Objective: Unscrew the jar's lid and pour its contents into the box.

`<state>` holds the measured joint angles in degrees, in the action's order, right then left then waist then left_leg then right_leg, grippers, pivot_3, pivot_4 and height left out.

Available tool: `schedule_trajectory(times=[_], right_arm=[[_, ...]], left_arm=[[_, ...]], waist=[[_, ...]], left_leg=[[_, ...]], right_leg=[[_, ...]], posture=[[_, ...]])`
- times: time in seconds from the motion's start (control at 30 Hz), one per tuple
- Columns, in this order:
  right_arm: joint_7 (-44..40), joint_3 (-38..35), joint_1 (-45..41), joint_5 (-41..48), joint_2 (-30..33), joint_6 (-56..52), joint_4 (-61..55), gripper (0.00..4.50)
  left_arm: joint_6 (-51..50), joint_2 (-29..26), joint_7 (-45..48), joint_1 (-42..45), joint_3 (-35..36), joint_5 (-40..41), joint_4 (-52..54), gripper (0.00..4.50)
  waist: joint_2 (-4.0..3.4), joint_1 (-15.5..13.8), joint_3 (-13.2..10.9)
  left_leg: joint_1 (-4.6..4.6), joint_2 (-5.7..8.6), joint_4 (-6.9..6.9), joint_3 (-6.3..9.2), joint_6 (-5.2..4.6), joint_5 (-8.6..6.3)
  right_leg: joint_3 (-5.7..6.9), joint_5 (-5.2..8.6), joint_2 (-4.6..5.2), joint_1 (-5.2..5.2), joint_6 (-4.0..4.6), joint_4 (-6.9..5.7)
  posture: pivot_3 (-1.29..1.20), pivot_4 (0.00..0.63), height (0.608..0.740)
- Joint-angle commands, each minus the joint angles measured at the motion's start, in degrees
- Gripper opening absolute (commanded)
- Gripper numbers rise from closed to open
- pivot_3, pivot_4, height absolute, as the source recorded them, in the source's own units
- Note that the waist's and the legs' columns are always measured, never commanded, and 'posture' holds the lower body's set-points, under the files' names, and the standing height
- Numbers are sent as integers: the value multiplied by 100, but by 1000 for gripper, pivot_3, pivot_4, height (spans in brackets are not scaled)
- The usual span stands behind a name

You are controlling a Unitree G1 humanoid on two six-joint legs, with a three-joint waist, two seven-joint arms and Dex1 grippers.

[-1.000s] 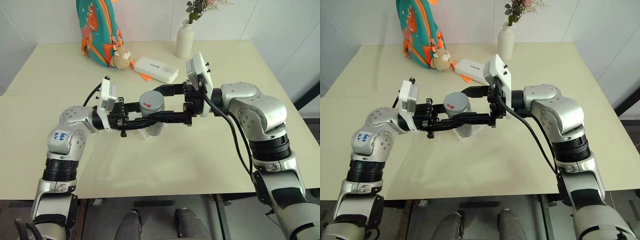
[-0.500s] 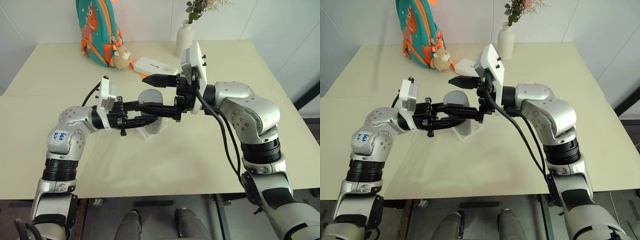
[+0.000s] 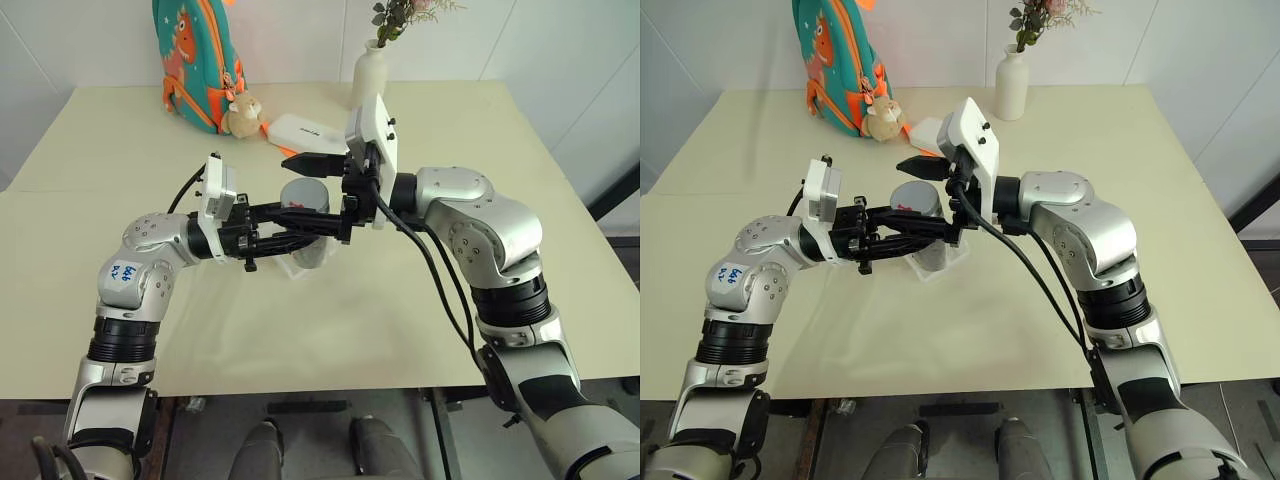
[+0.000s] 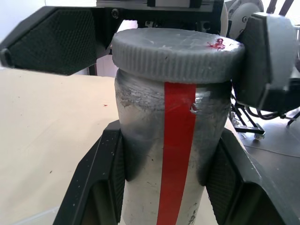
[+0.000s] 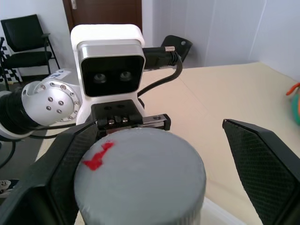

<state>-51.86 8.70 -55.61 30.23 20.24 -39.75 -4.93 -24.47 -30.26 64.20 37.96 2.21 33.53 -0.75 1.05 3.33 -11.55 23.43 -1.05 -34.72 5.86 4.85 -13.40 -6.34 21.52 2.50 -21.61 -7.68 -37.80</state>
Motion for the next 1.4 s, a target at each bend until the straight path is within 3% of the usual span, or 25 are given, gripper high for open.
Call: schedule_trajectory(times=[0.03, 0.57, 0.8, 1.1, 1.4], right_arm=[[-36, -368, -123, 8, 283, 129, -78, 4457], [-179, -1276, 387, 982, 1251, -470, -500, 4457], [142, -961, 326, 1360, 672, -703, -979, 4457], [743, 38, 19, -10, -98, 164, -363, 4457], [764, -70, -54, -175, -230, 296, -181, 4457]], left_arm=[[30, -65, 39, 77, 147, 126, 209, 1891], [38, -139, 43, -11, 226, 81, 164, 1891], [67, -144, 44, 52, 211, 38, 75, 1891], [61, -91, 74, 121, 155, 29, 27, 1891], [52, -72, 85, 119, 154, 45, 39, 1891]], waist=[[0, -2, 0], [0, -21, -1], [-7, 12, -5], [-8, -8, -5], [-8, -3, -6]], left_leg=[[0, 0, 1, 0, 0, 0], [2, 3, -1, -1, -1, 0], [0, -7, 1, -2, -1, 0], [1, -1, -9, -1, 0, 0], [2, -2, -5, -1, 0, 0]], right_leg=[[0, 0, 0, 0, 0, 0], [0, 0, 3, 2, 0, 5], [-1, 0, -7, 0, 0, 1], [-1, 0, -1, 0, 0, -3], [0, 0, -1, -2, 0, -3]], posture=[[0, 150, 740], [0, 150, 740], [0, 150, 740], [0, 150, 740], [0, 150, 740]])
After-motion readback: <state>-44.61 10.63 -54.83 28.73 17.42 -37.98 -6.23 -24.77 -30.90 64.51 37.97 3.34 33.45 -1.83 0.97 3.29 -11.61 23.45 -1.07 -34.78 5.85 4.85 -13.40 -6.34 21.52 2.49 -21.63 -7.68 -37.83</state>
